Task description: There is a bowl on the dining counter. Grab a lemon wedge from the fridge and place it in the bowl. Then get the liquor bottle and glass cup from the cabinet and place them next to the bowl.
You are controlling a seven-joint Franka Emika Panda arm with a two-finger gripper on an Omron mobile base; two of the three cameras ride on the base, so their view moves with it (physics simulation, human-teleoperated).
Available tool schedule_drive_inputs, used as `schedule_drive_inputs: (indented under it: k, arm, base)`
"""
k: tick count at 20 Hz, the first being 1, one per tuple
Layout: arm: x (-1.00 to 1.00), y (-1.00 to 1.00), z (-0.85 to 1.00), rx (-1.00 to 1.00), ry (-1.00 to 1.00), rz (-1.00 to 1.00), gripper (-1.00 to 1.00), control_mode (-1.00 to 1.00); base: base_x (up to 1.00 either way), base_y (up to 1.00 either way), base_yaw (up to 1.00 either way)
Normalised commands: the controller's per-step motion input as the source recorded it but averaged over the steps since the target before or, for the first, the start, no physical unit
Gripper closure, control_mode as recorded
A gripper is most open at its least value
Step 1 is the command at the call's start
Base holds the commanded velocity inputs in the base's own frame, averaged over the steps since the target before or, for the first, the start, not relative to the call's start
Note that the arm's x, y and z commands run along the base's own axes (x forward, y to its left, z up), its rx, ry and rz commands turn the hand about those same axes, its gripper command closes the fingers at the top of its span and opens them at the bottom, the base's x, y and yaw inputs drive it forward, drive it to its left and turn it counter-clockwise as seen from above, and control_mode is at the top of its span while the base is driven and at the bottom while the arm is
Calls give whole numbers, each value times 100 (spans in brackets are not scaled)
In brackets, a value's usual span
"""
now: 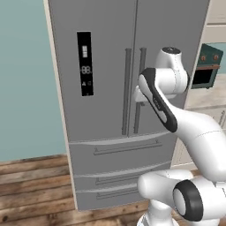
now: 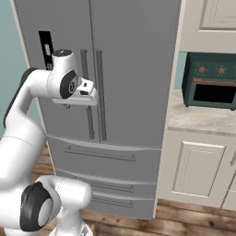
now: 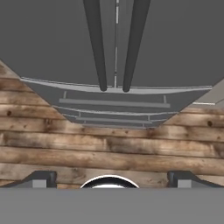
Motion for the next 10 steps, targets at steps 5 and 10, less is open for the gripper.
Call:
schedule_drive_inputs:
  k: [5, 10]
  arm:
    - [-23, -20, -15, 6, -46, -2, -100, -100]
    - [-28, -27, -5, 9, -62, -3, -100, -100]
  base:
    - [0, 0, 0]
    - [0, 0, 0]
